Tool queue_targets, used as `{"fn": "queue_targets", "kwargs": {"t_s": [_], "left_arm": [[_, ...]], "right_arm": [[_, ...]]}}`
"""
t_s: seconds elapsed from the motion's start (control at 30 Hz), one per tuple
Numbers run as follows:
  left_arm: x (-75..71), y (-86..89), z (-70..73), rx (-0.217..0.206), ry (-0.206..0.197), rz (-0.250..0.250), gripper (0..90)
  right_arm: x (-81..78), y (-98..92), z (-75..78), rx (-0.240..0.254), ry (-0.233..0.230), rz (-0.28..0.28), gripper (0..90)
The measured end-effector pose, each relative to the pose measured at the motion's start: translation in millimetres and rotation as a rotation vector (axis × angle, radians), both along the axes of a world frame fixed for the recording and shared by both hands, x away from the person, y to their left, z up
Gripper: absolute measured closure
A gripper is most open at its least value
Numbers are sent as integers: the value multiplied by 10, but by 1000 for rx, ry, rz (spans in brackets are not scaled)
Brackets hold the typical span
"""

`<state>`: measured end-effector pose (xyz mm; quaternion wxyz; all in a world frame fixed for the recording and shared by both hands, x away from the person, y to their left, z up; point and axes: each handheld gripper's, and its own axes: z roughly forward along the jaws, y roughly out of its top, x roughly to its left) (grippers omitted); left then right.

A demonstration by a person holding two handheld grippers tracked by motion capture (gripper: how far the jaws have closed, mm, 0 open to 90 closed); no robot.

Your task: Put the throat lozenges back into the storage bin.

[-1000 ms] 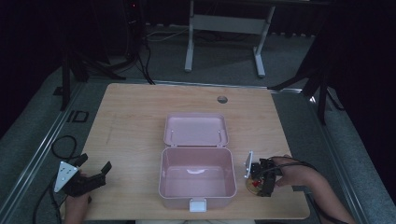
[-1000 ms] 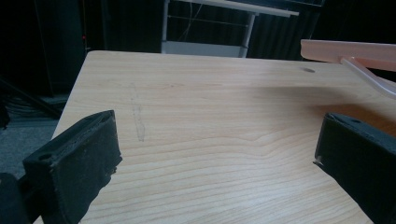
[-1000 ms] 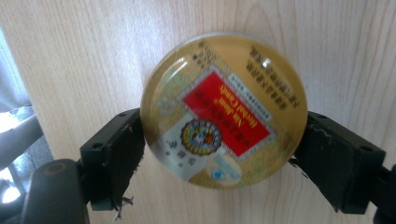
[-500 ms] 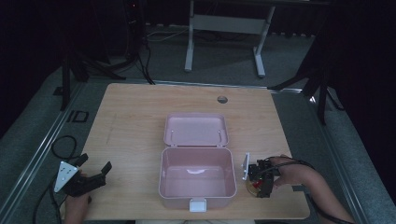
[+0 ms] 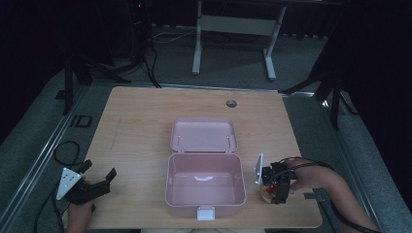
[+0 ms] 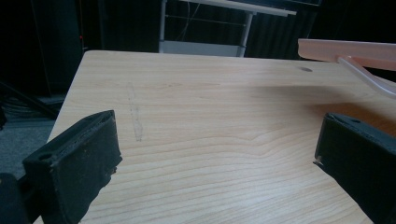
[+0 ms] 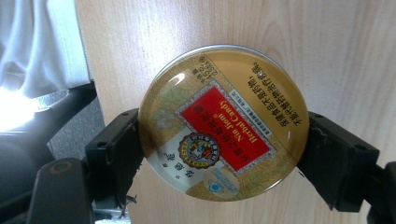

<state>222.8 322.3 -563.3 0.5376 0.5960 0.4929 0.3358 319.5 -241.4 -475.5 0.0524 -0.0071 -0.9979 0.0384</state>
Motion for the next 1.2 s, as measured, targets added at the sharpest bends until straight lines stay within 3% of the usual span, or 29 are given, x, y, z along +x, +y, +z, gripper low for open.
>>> {"fn": "queue_targets", "kwargs": {"t_s": [0.27,0.4,0.73,0.9,1.03,1.2], "left_arm": [[2,-1,0,1,2,1,3],[2,0,0,-1,2,1,3],[2,-6,0,1,0,7,3],[6,-7,1,0,4,7,3],[6,-8,1,3,6,6,4],[7,-8,1,2,6,7,3]], "right_arm": [[-28,26,234,-1,-29,19,197],[-49,51,453,7,-62,32,197],[-68,97,899,25,-98,-4,198],[-88,131,1136,49,-139,-4,198],[-98,161,1211,53,-146,-9,198],[-100,213,1187,44,-144,-5,198]]}}
